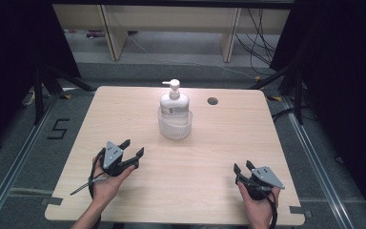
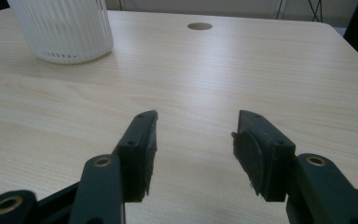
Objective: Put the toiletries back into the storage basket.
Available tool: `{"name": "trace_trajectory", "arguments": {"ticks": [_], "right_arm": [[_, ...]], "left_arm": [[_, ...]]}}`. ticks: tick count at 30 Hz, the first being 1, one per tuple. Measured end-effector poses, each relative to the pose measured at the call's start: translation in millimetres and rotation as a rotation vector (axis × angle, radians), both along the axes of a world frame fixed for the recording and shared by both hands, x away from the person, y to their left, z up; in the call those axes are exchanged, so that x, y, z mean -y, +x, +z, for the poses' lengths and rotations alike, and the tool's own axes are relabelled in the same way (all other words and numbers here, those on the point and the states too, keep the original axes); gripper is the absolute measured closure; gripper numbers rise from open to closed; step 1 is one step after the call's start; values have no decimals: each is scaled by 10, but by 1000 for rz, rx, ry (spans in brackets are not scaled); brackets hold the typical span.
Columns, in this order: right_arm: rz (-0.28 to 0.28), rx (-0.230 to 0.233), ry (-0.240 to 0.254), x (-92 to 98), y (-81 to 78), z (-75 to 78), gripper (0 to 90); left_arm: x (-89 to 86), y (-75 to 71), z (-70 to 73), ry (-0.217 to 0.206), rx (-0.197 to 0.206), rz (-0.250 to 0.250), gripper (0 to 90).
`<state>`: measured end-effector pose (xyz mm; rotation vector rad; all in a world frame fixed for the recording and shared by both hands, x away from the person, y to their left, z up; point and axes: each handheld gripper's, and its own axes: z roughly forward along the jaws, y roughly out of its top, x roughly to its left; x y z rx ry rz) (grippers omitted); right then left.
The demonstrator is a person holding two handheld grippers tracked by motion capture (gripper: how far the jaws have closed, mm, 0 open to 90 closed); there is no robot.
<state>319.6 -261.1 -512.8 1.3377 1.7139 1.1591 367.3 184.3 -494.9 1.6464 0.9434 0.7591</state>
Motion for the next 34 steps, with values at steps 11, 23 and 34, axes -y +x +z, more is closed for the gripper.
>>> {"name": "trace_trajectory", "arguments": {"ticks": [11,23,34], "right_arm": [[8,-14,26,-19,2,-7,488],[10,6,-7,-12,-2,-3,487],[12,3,25,-22,14,-15,483]], "left_arm": [[-83,-63,-188,-11,-4,14,363],[-120,-74,-270,-2,1,1,349],[-90,-75,-271,25,4,-17,348]]}}
